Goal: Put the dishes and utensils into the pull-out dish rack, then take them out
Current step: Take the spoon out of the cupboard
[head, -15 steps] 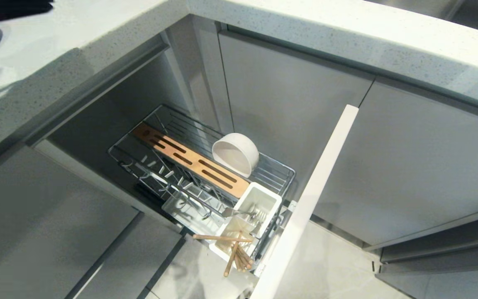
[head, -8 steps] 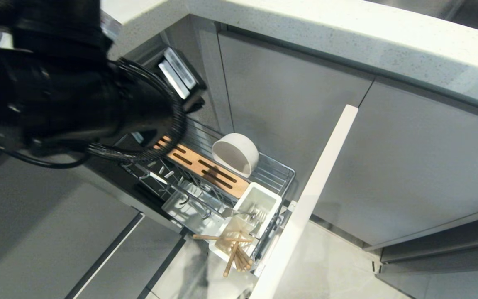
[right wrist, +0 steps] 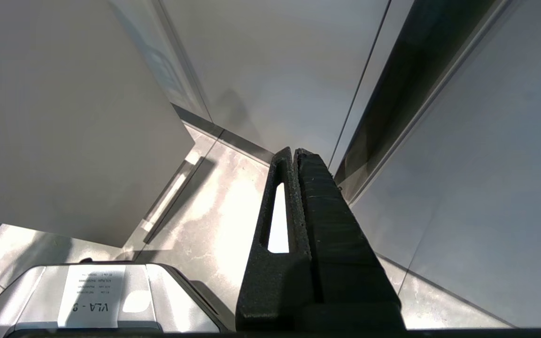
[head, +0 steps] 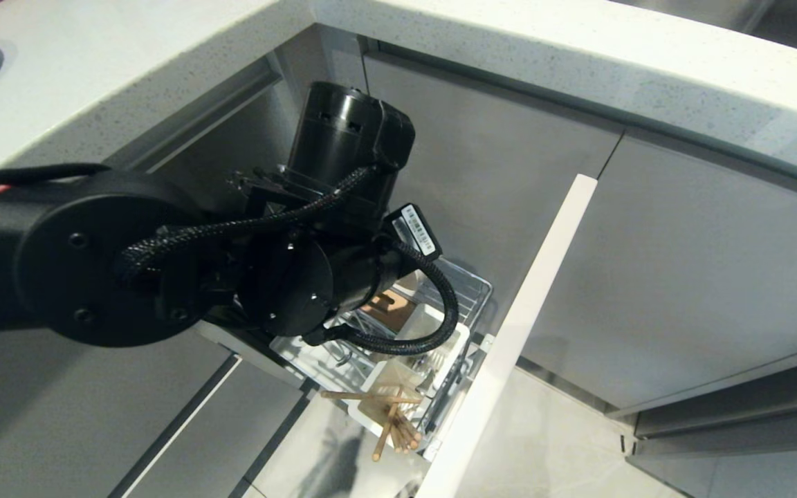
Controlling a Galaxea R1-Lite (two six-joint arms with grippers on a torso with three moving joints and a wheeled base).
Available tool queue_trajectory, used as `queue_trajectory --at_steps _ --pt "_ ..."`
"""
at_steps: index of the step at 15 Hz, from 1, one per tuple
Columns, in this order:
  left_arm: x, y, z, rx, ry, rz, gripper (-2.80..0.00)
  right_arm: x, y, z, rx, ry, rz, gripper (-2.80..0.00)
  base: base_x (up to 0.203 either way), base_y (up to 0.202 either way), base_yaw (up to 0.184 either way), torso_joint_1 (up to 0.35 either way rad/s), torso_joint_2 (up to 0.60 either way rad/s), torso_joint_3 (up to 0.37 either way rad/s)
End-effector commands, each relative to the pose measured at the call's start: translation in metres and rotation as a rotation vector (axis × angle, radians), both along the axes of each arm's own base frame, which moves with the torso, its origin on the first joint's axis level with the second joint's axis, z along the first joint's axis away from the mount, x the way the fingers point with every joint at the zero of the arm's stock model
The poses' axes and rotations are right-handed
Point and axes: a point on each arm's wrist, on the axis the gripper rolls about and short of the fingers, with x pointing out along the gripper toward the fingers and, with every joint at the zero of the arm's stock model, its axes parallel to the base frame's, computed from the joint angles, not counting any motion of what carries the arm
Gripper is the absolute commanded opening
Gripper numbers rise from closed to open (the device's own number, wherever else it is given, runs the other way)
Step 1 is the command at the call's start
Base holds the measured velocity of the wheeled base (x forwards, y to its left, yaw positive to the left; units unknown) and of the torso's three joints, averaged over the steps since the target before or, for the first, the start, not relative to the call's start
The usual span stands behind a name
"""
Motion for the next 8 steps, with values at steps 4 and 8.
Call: queue_trajectory --at_steps 4,8 --pt "0.028 -0.003 -0.024 -0.027 0.040 -0.028 0.00 0.000 0.000 0.000 -0.001 -0.003 0.000 -2.80 0.000 0.000 0.000 0.000 0.00 0.000" --pt "0.055 -0.002 -0.037 -0.023 0.005 -0.031 0.00 0.000 0.000 0.000 0.001 -0.003 0.000 -2.80 0.000 0.000 0.000 0.000 0.00 0.000"
